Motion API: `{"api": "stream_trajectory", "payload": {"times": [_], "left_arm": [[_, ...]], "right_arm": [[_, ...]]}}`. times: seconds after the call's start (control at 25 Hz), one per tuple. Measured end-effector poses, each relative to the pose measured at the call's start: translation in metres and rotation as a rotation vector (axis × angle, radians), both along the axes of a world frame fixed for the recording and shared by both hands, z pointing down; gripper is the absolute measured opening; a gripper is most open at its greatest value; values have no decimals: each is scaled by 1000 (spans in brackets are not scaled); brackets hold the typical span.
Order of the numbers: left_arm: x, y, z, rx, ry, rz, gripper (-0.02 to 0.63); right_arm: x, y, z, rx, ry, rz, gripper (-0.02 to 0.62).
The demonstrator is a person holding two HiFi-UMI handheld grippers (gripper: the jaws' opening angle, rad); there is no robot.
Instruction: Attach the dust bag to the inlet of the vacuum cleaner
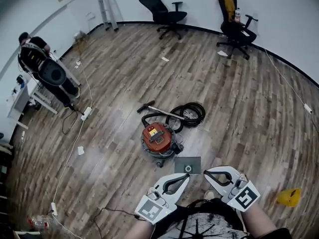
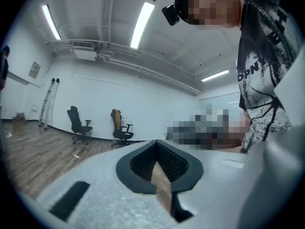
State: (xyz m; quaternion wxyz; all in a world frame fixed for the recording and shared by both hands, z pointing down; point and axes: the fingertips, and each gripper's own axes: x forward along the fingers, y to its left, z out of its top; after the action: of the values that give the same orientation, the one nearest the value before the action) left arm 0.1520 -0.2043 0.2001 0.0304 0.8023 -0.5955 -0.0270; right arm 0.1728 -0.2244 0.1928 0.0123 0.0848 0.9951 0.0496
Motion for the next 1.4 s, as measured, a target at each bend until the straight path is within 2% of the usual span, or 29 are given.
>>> {"api": "stream_trajectory", "payload": {"times": [0.04, 0.12, 0.16, 0.24, 0.28, 0.44, 0.52, 0.56, 0.72, 0.84, 0.88, 1.04, 1.16, 1.28, 1.4], "left_arm": [[7, -3, 2, -12, 2, -36, 0], [17, -6, 1, -18, 8, -105, 0], [18, -6, 0, -19, 9, -140, 0], [18, -6, 1, -25, 8, -208, 0], [17, -4, 2, -28, 6, -239, 0], [15, 3, 2, -32, 4, -329, 0], [12, 5, -3, -23, 0, -349, 0], [10, 6, -5, -22, -8, -350, 0], [-8, 12, -3, -44, -53, -319, 0], [-19, 25, 21, -188, -210, -206, 0], [-24, 27, 23, -199, -227, -183, 0], [-40, 31, 24, -174, -206, -133, 0], [-48, 36, 29, -187, -225, -74, 0], [-57, 44, 33, -191, -219, -42, 0], [-64, 42, 41, -201, -213, -45, 0]], "right_arm": [[8, -4, 6, 23, 34, -43, 5], [23, -10, 31, 96, 174, -132, 5], [24, -12, 33, 90, 173, -164, 5], [15, -13, 12, -1, 26, -198, 5], [12, -12, 6, -29, -14, -216, 5], [8, -10, 13, -25, 5, -286, 5], [8, -12, 22, 26, 72, -311, 5], [7, -12, 25, 46, 98, -315, 5], [-9, -13, 5, -1, -5, -260, 5], [-19, -11, 7, 10, 0, -217, 5], [-23, -10, 7, 11, 6, -200, 5], [-37, -5, 10, 39, 32, -133, 5], [-42, -7, 22, 82, 108, -72, 5], [-30, -10, 55, 221, 327, -73, 5], [-26, -12, 71, 258, 377, -80, 5]]}}
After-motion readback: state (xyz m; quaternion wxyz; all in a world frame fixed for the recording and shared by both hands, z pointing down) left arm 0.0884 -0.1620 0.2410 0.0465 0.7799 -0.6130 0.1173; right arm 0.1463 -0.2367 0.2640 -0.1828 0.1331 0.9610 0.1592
